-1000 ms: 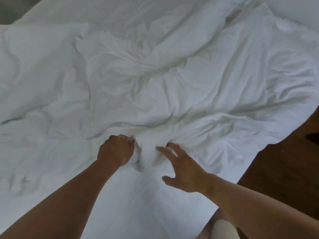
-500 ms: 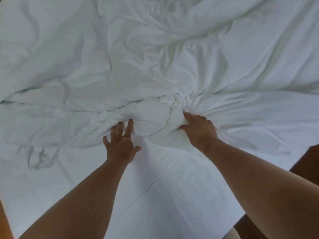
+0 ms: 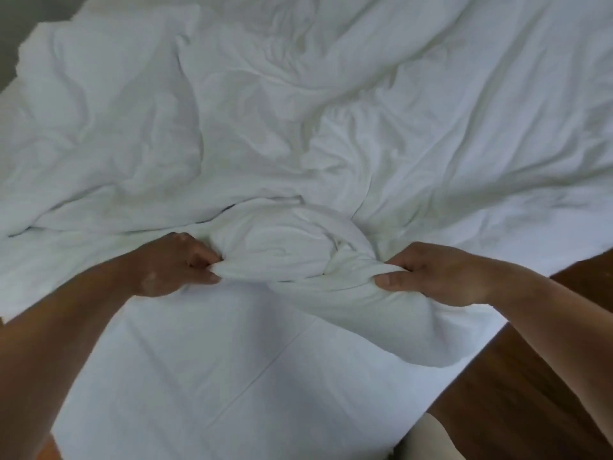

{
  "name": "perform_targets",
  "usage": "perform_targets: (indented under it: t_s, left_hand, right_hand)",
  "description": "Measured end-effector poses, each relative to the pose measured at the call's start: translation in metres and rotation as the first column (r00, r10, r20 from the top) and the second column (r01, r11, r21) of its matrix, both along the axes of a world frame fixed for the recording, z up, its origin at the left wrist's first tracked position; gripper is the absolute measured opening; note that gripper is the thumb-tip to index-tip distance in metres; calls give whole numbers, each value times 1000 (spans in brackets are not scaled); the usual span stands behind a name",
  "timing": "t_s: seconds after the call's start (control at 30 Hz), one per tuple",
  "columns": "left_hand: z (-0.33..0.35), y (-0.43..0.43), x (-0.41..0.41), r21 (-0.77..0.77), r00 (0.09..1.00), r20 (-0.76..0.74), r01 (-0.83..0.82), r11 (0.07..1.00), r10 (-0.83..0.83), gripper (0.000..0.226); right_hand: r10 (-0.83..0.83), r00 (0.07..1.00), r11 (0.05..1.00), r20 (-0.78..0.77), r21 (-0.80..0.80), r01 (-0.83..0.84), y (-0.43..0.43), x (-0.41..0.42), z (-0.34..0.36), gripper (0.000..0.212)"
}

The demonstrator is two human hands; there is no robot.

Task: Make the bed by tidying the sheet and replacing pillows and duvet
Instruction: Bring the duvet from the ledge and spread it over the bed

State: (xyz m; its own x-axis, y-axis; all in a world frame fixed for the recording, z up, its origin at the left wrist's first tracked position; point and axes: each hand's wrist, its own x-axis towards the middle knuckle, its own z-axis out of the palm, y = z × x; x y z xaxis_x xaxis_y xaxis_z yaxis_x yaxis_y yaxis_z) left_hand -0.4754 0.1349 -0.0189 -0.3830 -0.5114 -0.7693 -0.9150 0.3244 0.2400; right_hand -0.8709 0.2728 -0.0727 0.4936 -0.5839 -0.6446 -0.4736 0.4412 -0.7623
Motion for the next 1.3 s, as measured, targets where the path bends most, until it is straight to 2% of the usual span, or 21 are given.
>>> perform_targets:
  t_s: [0.07, 0.1, 0.17, 0.2, 0.27, 0.3, 0.4, 0.47, 0.53, 0.57, 0.63, 0.7, 0.77, 0.83, 0.97, 1.07, 1.1, 1.13, 1.2, 1.27, 1.3]
  left_hand:
    - [29, -26, -29, 15, 998, 21, 60, 998, -60, 15]
    - [29, -38, -46, -84, 995, 31, 101, 991, -99, 18]
    - [3, -55, -82, -406, 987, 68, 161, 900, -145, 21]
    - [-19, -57, -100, -561, 991, 93, 134, 817, -99, 18]
    - [-63, -42, -134, -680, 983, 146, 17, 733, 113, 30]
    - [-80, -30, -146, -680, 978, 104, -61, 730, 179, 35]
    - [-113, 15, -151, -491, 917, -345, -357, 795, 199, 37]
    - [-132, 39, -137, -410, 942, -333, -174, 895, 31, 70]
    - [-154, 44, -128, -478, 991, -113, 11, 878, -73, 106]
    - [-161, 42, -131, -543, 999, -29, 13, 839, -34, 116]
    - [-173, 34, -147, -616, 994, -56, -109, 780, 95, 101]
    - [-180, 25, -159, -633, 972, -192, -230, 739, 138, 49]
    - [-179, 22, -158, -615, 960, -266, -239, 751, 88, 19]
    - [-172, 25, -142, -606, 972, -231, -168, 777, 30, 18]
    - [-147, 25, -102, -638, 986, -96, 43, 769, -135, 43]
    - [-118, 52, -82, -726, 943, -84, 163, 668, -322, 50]
    - [-108, 73, -80, -705, 929, -131, 158, 692, -346, 49]
    - [-101, 98, -78, -611, 933, -186, 136, 780, -309, 47]
    - [-98, 144, -76, -274, 977, -176, 70, 959, -121, 45]
    - [-113, 180, -69, 164, 996, -48, -68, 984, 77, 63]
    - [-124, 190, -67, 242, 988, 26, -152, 958, 150, 82]
  right_hand:
    - [-116, 985, 992, 127, 64, 108, -11, -28, 13, 43]
    - [-205, 976, 979, 74, 17, 204, -19, -38, 10, 44]
    - [-368, 897, 914, -245, -271, 302, -42, -52, -15, 47]
    - [-453, 807, 852, -379, -451, 266, -53, -53, -29, 47]
    - [-542, 683, 746, -489, -655, 123, -64, -46, -60, 36]
    - [-586, 626, 750, -514, -638, 177, -69, -40, -66, 36]
    - [-596, 537, 799, -597, -507, 323, -75, -31, -77, 40]
    - [-578, 550, 813, -603, -485, 323, -78, -34, -79, 37]
    - [-526, 571, 840, -630, -490, 233, -81, -34, -83, 33]
    - [-509, 580, 848, -636, -485, 212, -81, -33, -88, 32]
    - [-546, 584, 828, -601, -491, 270, -79, -28, -94, 30]
    - [-587, 588, 791, -556, -550, 268, -75, -24, -96, 26]
    - [-590, 598, 769, -542, -603, 213, -68, -20, -97, 28]
    - [-577, 619, 754, -533, -639, 153, -63, -12, -96, 36]
    - [-522, 689, 787, -502, -595, 163, -60, 10, -99, 47]
    - [-518, 720, 781, -462, -598, 178, -44, 25, -109, 48]
    - [-503, 733, 783, -458, -600, 163, -35, 29, -114, 50]
    - [-470, 748, 792, -469, -598, 123, -25, 34, -117, 51]
    - [-372, 753, 807, -542, -590, -26, 0, 45, -124, 54]
    - [-285, 753, 823, -593, -554, -124, 27, 59, -129, 58]
    - [-273, 761, 839, -588, -533, -111, 38, 66, -133, 62]
